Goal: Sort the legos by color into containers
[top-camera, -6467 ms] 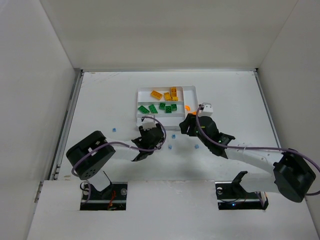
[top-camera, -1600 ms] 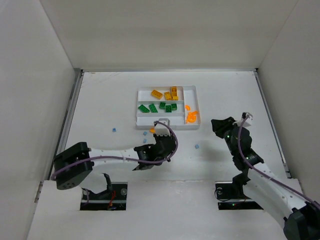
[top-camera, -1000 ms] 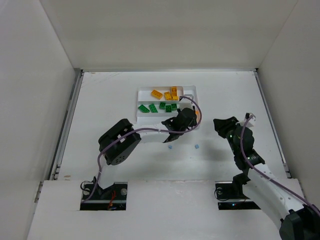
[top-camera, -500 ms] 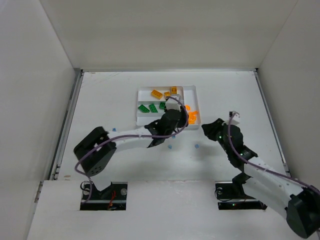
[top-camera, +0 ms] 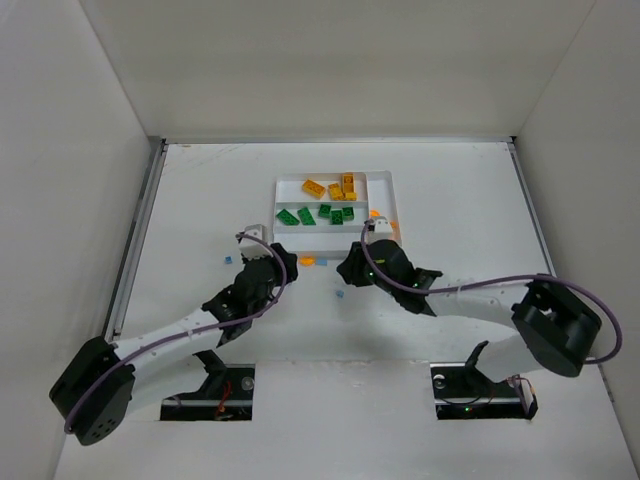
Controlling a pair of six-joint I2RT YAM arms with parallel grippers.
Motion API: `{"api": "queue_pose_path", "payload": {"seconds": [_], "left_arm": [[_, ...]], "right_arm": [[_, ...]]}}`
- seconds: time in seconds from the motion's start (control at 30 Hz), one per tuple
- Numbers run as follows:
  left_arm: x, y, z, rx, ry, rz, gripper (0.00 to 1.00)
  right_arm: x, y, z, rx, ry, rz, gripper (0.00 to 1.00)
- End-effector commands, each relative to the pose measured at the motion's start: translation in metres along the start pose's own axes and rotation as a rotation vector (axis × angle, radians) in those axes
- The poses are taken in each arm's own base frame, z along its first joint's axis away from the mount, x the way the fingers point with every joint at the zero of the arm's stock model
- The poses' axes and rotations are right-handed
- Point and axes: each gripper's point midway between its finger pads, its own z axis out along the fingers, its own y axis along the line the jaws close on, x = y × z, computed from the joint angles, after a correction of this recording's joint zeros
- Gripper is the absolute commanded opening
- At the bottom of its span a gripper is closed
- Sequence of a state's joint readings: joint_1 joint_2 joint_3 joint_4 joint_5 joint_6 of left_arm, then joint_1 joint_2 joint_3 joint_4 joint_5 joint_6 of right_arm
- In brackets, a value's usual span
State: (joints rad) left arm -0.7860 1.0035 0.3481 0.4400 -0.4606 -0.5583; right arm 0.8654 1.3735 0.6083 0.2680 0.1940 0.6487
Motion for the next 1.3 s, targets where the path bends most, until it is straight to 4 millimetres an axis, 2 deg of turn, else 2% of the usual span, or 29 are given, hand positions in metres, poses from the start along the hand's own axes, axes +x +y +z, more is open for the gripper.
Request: {"api": "queue_pose_path", "payload": {"seconds": [0.0,0.1,0.2,0.37,0.5,0.73,1.03,1.13,1.27], "left_arm": [[-0.005,0.018,-0.006,-0.03,-0.04,-0.047,0.43],[-0.008,0.028,-0.008,-0.043,-0.064,-0.055,0.43],[-0.017,0.029,-0.007,-0.031,-0.098,-0.076,0.43],[-0.023,0.032,-0.013,-0.014,-0.133,-0.054,0.42],[-0.027,0.043,-0.019,-0.027,-0.161,-0.05,0.42],[-0.027,0.043,-0.019,-0.021,-0.158,-0.059,0.42],[-0.025,0.042,-0.018,-0.017,-0.155,-0.062,0.41],[-0.023,0.045,-0.016,-0.025,-0.148,-0.061,0.41],[-0.024,0.045,-0.016,-0.026,-0.155,-0.064,0.41]], "right_arm": [[-0.027,0.03,0.017,-0.034,-0.076,-0.002,0.33],[-0.025,0.036,0.038,0.0,-0.049,-0.013,0.15],[-0.025,0.034,0.059,0.057,-0.042,-0.021,0.09],[-0.017,0.047,0.083,0.088,-0.01,-0.07,0.04],[-0.012,0.05,0.096,0.105,0.002,-0.08,0.03],[0.003,0.054,0.112,0.124,0.04,-0.106,0.04],[0.033,0.045,0.119,0.171,0.072,-0.131,0.04],[0.042,0.052,0.109,0.159,0.077,-0.144,0.04],[0.059,0.064,0.084,0.124,0.098,-0.133,0.05]]}}
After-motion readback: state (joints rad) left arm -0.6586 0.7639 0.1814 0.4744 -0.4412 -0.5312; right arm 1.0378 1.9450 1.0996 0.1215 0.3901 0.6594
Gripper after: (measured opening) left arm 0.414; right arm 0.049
